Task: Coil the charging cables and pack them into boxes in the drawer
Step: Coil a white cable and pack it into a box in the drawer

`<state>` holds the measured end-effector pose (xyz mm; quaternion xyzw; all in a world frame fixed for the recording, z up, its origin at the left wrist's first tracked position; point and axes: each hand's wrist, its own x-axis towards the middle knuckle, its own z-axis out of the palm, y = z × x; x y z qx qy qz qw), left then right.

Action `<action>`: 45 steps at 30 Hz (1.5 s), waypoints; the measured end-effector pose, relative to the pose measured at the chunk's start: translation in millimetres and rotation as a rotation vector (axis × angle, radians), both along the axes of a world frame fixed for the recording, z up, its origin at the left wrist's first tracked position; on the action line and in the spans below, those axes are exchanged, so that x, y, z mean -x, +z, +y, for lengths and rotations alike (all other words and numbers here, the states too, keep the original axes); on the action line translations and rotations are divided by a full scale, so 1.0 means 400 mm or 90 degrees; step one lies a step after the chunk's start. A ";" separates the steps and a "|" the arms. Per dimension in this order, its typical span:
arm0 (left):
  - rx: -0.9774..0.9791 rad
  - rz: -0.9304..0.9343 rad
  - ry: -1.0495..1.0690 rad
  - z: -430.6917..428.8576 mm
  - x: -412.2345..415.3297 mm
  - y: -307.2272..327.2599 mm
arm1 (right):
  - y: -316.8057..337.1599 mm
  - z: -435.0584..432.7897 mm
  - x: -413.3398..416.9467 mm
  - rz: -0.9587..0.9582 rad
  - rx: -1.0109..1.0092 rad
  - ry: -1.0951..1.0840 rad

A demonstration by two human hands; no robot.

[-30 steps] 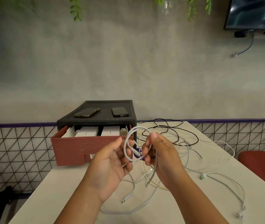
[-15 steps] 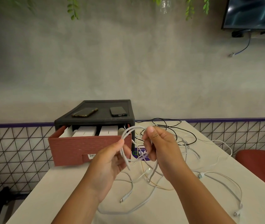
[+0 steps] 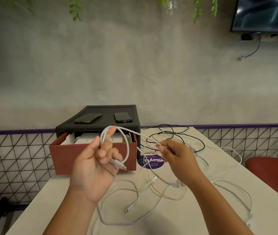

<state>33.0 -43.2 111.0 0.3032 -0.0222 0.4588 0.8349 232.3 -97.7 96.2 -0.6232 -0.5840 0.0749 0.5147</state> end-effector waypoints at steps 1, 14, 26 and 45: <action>0.002 -0.001 0.035 0.002 0.004 0.005 | -0.006 0.000 -0.013 -0.010 0.007 -0.016; -0.213 0.190 0.354 -0.009 -0.018 0.031 | 0.039 -0.036 0.109 -0.203 0.222 0.282; -0.629 0.734 0.443 -0.008 -0.007 -0.028 | 0.116 -0.054 0.071 -0.213 0.095 0.105; -0.197 0.147 0.011 0.013 0.066 -0.027 | 0.033 0.029 0.011 -0.049 -0.046 -0.035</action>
